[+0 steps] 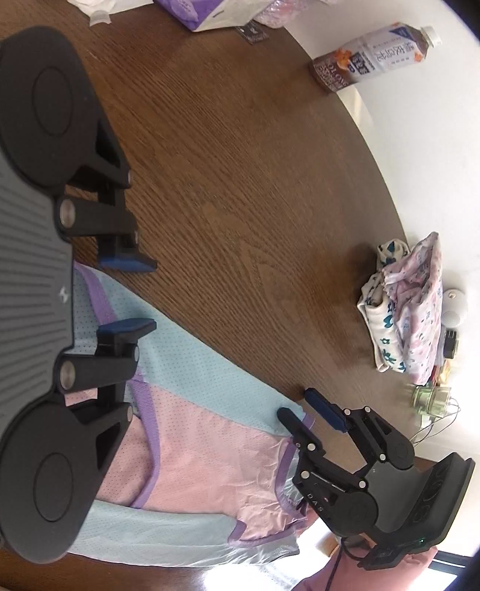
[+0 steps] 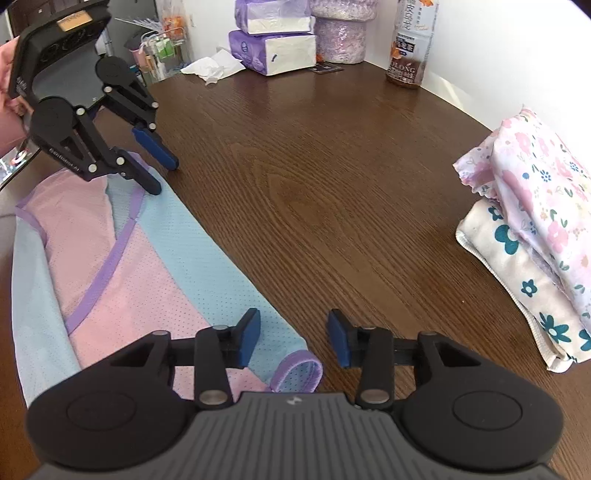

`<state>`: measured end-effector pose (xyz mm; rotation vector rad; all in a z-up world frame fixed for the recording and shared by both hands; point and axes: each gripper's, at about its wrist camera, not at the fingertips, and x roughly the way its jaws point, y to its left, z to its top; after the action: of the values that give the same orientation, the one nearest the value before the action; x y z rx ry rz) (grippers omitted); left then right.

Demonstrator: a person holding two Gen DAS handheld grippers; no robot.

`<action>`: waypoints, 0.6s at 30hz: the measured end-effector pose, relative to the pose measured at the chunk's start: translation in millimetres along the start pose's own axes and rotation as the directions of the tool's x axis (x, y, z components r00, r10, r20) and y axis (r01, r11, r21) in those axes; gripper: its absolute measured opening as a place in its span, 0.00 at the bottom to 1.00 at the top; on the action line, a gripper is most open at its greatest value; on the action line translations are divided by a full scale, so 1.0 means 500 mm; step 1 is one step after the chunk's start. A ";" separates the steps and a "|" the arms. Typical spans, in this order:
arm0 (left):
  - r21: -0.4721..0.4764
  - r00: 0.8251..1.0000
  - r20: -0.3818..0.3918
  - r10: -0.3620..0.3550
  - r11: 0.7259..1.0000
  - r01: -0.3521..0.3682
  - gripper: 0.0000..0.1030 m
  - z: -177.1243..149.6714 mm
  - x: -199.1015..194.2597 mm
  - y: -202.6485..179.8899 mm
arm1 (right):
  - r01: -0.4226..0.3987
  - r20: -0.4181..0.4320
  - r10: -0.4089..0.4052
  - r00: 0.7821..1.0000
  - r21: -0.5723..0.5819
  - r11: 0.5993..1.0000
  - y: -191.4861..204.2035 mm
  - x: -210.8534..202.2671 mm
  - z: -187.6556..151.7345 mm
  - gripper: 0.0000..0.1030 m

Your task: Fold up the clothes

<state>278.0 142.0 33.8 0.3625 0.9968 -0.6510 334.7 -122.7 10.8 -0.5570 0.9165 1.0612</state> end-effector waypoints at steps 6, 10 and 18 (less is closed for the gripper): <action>0.042 0.999 -0.025 -0.023 0.999 0.024 0.06 0.006 0.003 -0.015 | -0.013 -0.013 0.012 1.000 -0.073 0.997 0.029 -0.002 0.004 0.03; 0.068 1.000 -0.007 0.016 0.998 -0.015 0.02 0.000 0.002 -0.036 | 0.021 -0.009 -0.022 1.000 -0.103 0.994 0.045 0.001 0.005 0.01; 0.209 0.983 0.055 0.174 0.961 -0.182 0.00 -0.033 -0.012 -0.131 | 0.128 0.036 -0.124 0.992 -0.165 0.978 0.087 -0.026 -0.007 0.01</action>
<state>222.1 103.8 31.0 0.6201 0.8504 -0.5999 291.2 -114.0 21.6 -0.7297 0.7635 1.0328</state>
